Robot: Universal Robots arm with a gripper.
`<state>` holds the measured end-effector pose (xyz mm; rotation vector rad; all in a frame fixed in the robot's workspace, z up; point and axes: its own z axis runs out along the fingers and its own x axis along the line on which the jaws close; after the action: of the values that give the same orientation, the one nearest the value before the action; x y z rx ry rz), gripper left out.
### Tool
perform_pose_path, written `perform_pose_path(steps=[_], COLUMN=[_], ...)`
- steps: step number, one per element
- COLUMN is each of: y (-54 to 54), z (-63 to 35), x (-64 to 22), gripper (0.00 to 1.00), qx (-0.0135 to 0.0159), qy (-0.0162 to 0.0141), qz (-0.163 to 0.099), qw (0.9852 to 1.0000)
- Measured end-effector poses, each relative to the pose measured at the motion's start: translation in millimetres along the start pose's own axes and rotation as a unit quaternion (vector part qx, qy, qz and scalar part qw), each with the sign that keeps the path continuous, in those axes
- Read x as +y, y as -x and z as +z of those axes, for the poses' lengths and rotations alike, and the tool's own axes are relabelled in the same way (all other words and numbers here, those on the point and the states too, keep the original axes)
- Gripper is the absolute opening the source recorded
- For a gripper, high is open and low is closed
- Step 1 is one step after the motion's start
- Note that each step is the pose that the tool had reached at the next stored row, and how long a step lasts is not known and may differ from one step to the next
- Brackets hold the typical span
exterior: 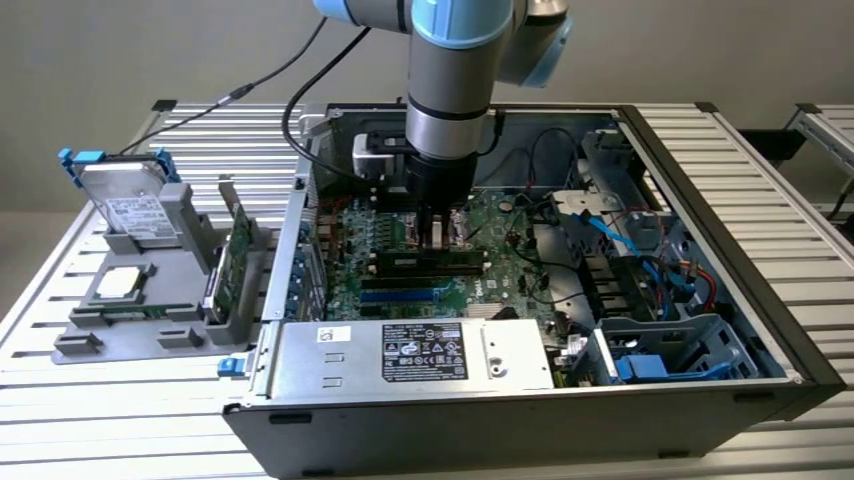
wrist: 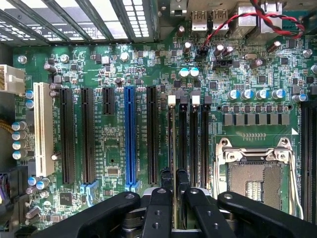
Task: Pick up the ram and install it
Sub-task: 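Insert the ram into the slot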
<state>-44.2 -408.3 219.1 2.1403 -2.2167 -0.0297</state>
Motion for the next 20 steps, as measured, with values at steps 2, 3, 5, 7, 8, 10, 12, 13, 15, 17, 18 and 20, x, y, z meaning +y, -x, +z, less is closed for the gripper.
perform_pose_path(steps=[2,3,5,7,8,10,12,13,15,17,18,20], y=[0.4,0.4,0.4,0.4,0.4,0.4,0.4,0.4,0.4,0.4,0.4,0.4], z=[0.2,0.2,0.2,0.3,0.4,0.6,0.8,0.9,1.3,1.6,1.7,1.8], x=[0.1,0.1,0.1,0.1,0.1,0.1,0.0,0.0,0.0,0.0,0.0,0.0], gripper=[0.16,0.16,0.16,0.16,0.16,0.16,0.16,0.16,0.16,0.16,0.16,0.16], qx=[-0.0001,-0.0001,-0.0001,-0.0001,-0.0002,-0.0002,-0.0003,-0.0003,-0.0004,-0.0003,-0.0003,-0.0003], qy=[0.0001,0.0002,0.0002,0.0002,0.0002,0.0002,0.0002,0.0002,0.0002,0.0003,0.0003,0.0003], qz=[0.003,0.004,0.004,0.004,0.004,0.005,0.006,0.006,0.006,0.007,0.007,0.007], qw=[1.0000,1.0000,1.0000,1.0000,1.0000,1.0000,1.0000,1.0000,1.0000,1.0000,1.0000,1.0000])
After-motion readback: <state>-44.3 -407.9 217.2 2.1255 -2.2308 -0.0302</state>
